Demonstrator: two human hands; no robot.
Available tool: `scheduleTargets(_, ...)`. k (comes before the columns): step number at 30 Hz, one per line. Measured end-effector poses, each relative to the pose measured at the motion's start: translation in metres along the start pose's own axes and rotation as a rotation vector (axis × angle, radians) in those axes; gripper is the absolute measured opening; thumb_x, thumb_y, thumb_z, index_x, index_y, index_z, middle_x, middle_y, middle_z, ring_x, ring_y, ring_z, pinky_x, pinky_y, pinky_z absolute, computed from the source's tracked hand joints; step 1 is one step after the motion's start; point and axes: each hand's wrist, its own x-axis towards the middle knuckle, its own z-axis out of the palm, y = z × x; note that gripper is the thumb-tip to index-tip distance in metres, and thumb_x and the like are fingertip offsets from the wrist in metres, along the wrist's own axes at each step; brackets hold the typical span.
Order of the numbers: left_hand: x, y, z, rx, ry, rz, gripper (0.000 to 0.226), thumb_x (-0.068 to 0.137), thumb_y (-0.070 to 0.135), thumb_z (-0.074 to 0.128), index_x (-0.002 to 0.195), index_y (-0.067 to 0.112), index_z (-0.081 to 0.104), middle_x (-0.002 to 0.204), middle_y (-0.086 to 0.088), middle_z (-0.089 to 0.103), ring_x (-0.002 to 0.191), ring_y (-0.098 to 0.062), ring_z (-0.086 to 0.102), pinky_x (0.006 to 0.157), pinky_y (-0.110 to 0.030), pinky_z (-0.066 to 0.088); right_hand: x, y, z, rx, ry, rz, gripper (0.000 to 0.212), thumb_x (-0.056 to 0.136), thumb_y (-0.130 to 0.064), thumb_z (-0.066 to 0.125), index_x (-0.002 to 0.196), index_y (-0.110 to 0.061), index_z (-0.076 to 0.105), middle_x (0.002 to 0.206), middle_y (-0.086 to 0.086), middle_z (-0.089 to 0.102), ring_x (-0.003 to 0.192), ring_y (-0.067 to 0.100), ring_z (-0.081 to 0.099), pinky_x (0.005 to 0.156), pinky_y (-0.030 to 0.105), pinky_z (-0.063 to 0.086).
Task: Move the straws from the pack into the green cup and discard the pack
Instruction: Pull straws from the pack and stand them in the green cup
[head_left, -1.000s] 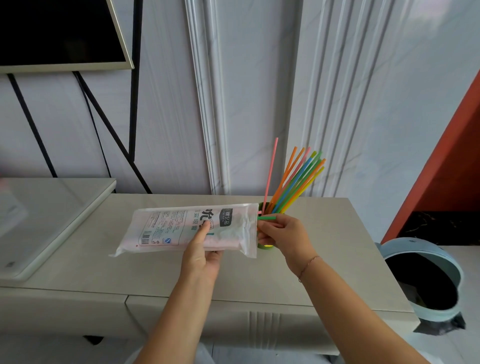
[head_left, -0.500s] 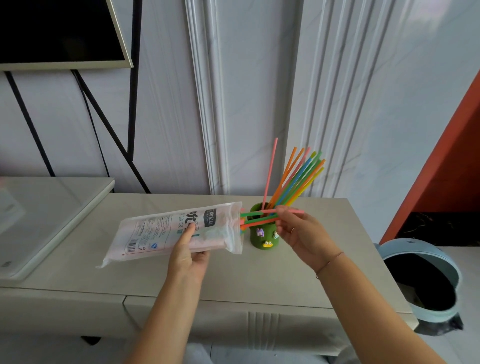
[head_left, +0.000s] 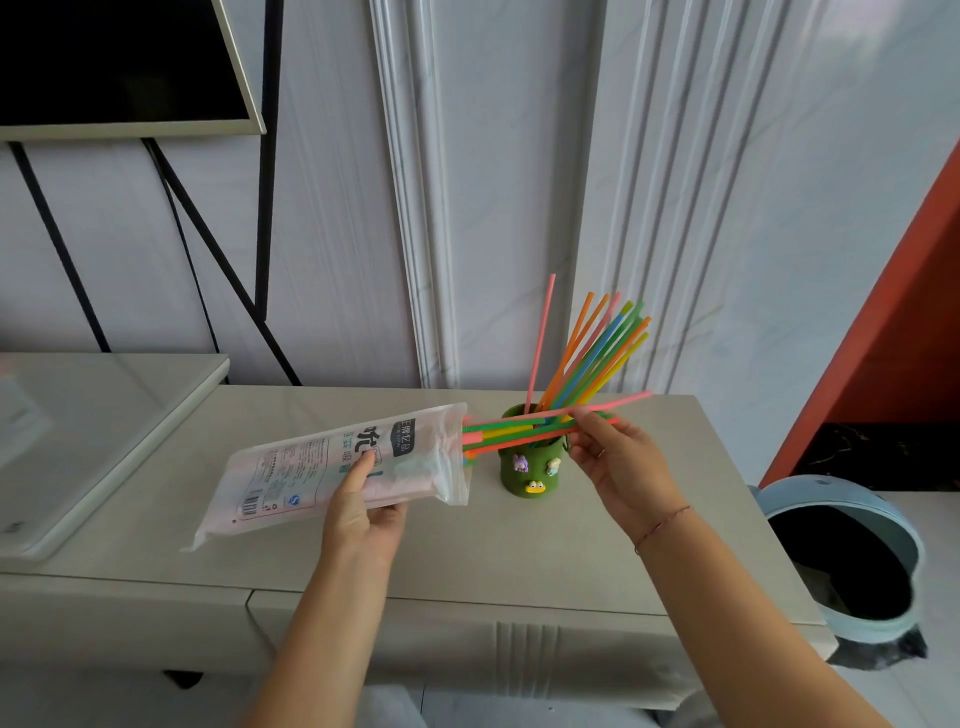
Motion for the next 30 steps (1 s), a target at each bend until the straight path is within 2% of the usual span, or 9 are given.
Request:
scheduleTargets(6,-0.005,-0.013,0.002,0.032,-0.041,-0.027,0.026,0.078,0.001,0.07,0.097,0.017,0.061,0.07,0.0,0.075,0.079,-0.019,0.07,0.063,-0.036,0.058,0.0,0.007,0.012,-0.003,-0.006,0.003,0.012,0.091,-0.013,0.058,0.089,-0.006,0.067,0.061,0.002,0.057,0.049,0.007,0.051,0.051,0.017,0.047)
scheduleTargets(9,-0.01,-0.02,0.003,0.008,-0.073,-0.053,0.032,0.076,0.003,0.073,0.101,0.017,0.059,0.073,-0.003,0.076,0.071,-0.02,0.073,0.052,-0.035,0.058,-0.002,0.013,0.019,-0.15,-0.046,-0.024,0.014,0.09,-0.014,0.059,0.091,-0.003,0.068,0.07,0.01,0.062,0.053,0.009,0.048,0.059,0.022,0.044)
scheduleTargets(11,-0.014,-0.025,0.004,0.006,-0.093,-0.069,0.034,0.077,0.005,0.073,0.105,0.018,0.058,0.083,-0.006,0.075,0.076,-0.023,0.073,0.053,-0.036,0.058,-0.005,0.017,0.025,-0.237,-0.079,-0.032,0.02,0.089,-0.014,0.061,0.097,0.002,0.069,0.082,0.019,0.063,0.056,0.012,0.05,0.062,0.025,0.046)
scheduleTargets(14,-0.013,-0.025,0.006,0.008,-0.063,-0.084,0.036,0.078,0.006,0.073,0.109,0.017,0.058,0.093,-0.006,0.072,0.084,-0.023,0.071,0.059,-0.037,0.059,-0.008,0.017,0.028,-0.276,-0.073,-0.065,0.019,0.088,-0.014,0.062,0.096,0.002,0.07,0.079,0.017,0.065,0.054,0.012,0.052,0.058,0.023,0.048)
scheduleTargets(18,-0.006,-0.014,0.003,0.012,0.022,-0.077,0.033,0.077,0.002,0.072,0.102,0.016,0.057,0.09,-0.006,0.071,0.083,-0.023,0.069,0.06,-0.04,0.058,-0.006,0.006,0.02,-0.273,0.02,-0.107,0.013,0.087,-0.012,0.063,0.083,-0.002,0.069,0.059,0.008,0.058,0.052,0.013,0.049,0.061,0.026,0.046)
scheduleTargets(21,-0.001,-0.006,-0.002,0.003,0.053,-0.073,0.033,0.076,0.001,0.072,0.099,0.017,0.055,0.089,-0.005,0.071,0.082,-0.023,0.07,0.064,-0.042,0.059,-0.004,-0.004,0.01,-0.252,0.072,-0.13,0.013,0.088,-0.01,0.062,0.084,0.002,0.065,0.062,0.01,0.055,0.054,0.016,0.049,0.061,0.027,0.048)
scheduleTargets(24,0.002,0.0,-0.004,-0.006,0.074,-0.06,0.038,0.077,0.002,0.071,0.107,0.018,0.054,0.092,-0.004,0.071,0.082,-0.021,0.07,0.055,-0.039,0.058,-0.001,-0.013,-0.001,-0.218,0.107,-0.145,0.011,0.088,-0.008,0.061,0.087,0.002,0.064,0.063,0.009,0.055,0.053,0.015,0.05,0.056,0.023,0.049)
scheduleTargets(26,0.002,0.0,-0.003,0.0,0.076,-0.059,0.036,0.077,0.002,0.072,0.105,0.018,0.054,0.091,-0.004,0.07,0.081,-0.021,0.069,0.052,-0.038,0.059,0.0,-0.015,-0.004,-0.176,0.097,-0.133,0.009,0.088,-0.007,0.059,0.087,0.001,0.063,0.062,0.009,0.056,0.05,0.013,0.051,0.052,0.02,0.049)
scheduleTargets(30,-0.003,-0.012,0.0,0.025,0.058,-0.07,0.035,0.078,0.001,0.071,0.105,0.018,0.054,0.089,-0.004,0.069,0.081,-0.02,0.068,0.062,-0.039,0.059,-0.002,-0.003,0.005,-0.12,0.003,-0.069,0.009,0.09,-0.008,0.058,0.084,-0.004,0.064,0.061,0.006,0.057,0.051,0.011,0.053,0.052,0.02,0.049)
